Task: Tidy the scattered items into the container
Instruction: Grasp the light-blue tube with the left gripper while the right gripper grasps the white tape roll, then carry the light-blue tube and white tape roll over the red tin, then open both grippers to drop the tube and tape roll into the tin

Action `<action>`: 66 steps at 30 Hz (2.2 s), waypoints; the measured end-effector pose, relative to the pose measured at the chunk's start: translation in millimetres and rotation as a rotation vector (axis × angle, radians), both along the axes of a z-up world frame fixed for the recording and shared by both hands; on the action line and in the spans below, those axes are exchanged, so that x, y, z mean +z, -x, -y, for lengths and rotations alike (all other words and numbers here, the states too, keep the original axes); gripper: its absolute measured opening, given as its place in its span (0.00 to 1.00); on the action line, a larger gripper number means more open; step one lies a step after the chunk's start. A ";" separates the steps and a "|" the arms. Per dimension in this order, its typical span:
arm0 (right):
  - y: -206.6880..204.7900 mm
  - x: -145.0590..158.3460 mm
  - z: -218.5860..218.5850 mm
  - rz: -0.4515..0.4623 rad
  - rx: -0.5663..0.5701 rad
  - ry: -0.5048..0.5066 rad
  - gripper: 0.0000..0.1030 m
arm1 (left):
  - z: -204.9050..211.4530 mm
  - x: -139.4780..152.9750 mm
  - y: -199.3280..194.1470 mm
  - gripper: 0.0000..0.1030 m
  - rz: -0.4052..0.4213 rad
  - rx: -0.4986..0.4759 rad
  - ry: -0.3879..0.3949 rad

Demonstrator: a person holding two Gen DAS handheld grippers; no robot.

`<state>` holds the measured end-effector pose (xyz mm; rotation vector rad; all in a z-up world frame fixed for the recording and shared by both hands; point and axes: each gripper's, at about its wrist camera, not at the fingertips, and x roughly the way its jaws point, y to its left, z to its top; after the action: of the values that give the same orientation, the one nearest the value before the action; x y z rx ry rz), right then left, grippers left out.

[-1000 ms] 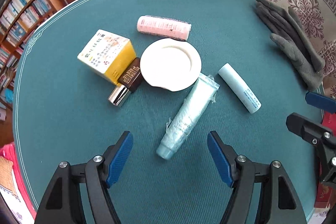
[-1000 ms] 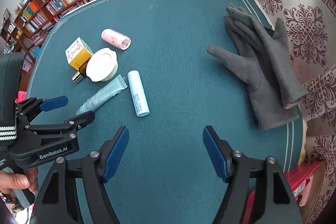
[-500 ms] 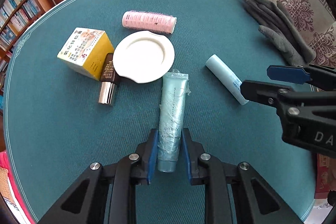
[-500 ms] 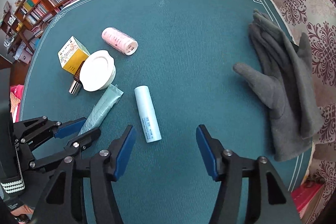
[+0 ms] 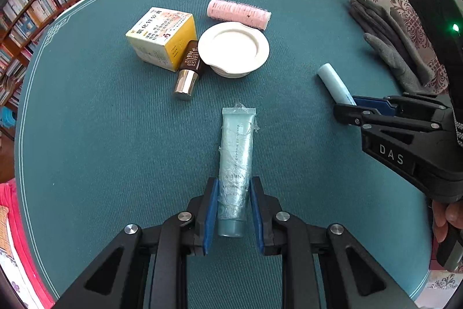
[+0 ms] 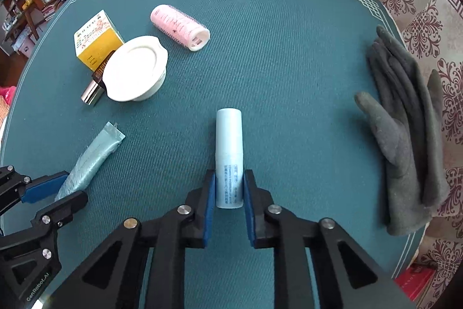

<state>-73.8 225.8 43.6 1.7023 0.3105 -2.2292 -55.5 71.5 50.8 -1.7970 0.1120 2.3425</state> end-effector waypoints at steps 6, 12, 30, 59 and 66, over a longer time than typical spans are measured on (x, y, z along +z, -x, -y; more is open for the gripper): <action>-47.1 34.1 -50.9 -0.020 -0.059 0.093 0.19 | -20.0 24.2 -19.5 0.22 -0.041 -0.015 0.003; -99.8 73.8 -113.2 -0.062 -0.135 0.160 0.19 | -64.4 47.9 -47.5 0.22 -0.079 -0.069 -0.007; -250.0 133.9 -273.5 -0.206 -0.218 0.193 0.19 | -273.4 107.0 -134.2 0.22 -0.154 -0.332 0.025; -285.0 140.2 -335.7 -0.266 -0.276 0.175 0.19 | -369.6 93.4 -189.3 0.22 -0.108 -0.452 0.057; -286.5 139.0 -333.4 -0.262 -0.278 0.161 0.19 | -376.1 86.3 -193.6 0.22 -0.088 -0.470 0.060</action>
<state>212.7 559.2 182.6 1.4451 -0.0523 -2.6041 138.0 447.6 137.1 -1.4877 0.5566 2.0914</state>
